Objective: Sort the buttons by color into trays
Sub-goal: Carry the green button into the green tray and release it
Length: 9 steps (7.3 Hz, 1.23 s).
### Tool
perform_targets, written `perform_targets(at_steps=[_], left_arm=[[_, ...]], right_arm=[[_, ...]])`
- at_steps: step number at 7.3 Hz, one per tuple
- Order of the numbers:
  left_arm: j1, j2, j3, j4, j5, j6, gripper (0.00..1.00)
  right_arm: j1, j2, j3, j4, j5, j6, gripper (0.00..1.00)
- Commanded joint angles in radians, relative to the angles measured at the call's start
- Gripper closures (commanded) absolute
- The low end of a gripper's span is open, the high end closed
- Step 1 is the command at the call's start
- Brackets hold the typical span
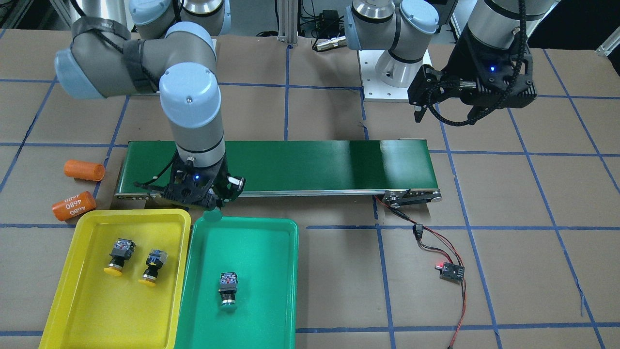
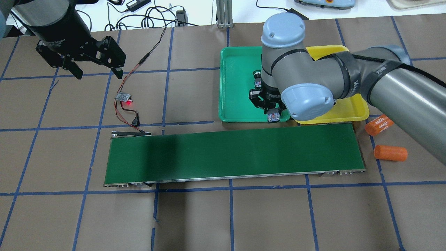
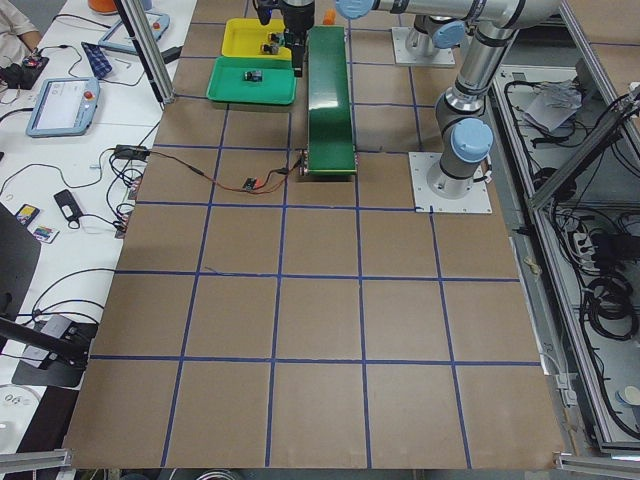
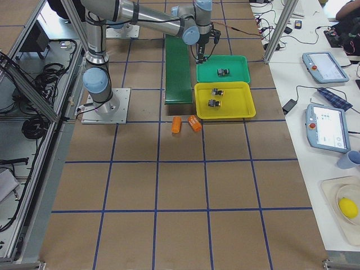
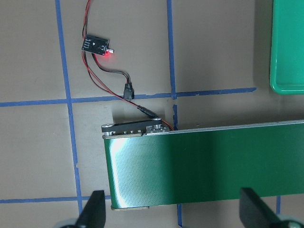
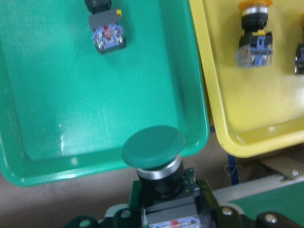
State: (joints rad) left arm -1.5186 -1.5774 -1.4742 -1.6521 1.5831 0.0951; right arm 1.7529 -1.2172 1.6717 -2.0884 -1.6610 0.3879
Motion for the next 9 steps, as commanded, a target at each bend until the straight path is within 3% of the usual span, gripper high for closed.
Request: perform_targets(at_steps=[1, 2, 3, 5, 7, 9], left_arm=[[0.0, 0.001, 0.0, -0.001, 0.0, 0.0, 0.0], [0.0, -0.001, 0.0, 0.0, 0.0, 0.0, 0.0], [0.0, -0.001, 0.0, 0.0, 0.0, 0.0, 0.0], [0.0, 0.0, 0.0, 0.0, 0.0, 0.0, 0.0], [0.0, -0.001, 0.0, 0.0, 0.0, 0.0, 0.0], [0.0, 0.0, 0.0, 0.0, 0.0, 0.0, 0.0]], right_arm=[[-0.016, 0.17, -0.049, -0.174, -0.003, 0.003, 0.76], [-0.012, 0.197, -0.047, -0.247, -0.005, 0.012, 0.32], [-0.009, 0.196, -0.047, -0.265, -0.005, 0.013, 0.0], [-0.023, 0.164, -0.032, -0.239, 0.028, -0.003, 0.0], [-0.041, 0.002, -0.033, 0.009, 0.063, -0.049, 0.0], [-0.085, -0.275, -0.027, 0.417, 0.069, -0.075, 0.0]])
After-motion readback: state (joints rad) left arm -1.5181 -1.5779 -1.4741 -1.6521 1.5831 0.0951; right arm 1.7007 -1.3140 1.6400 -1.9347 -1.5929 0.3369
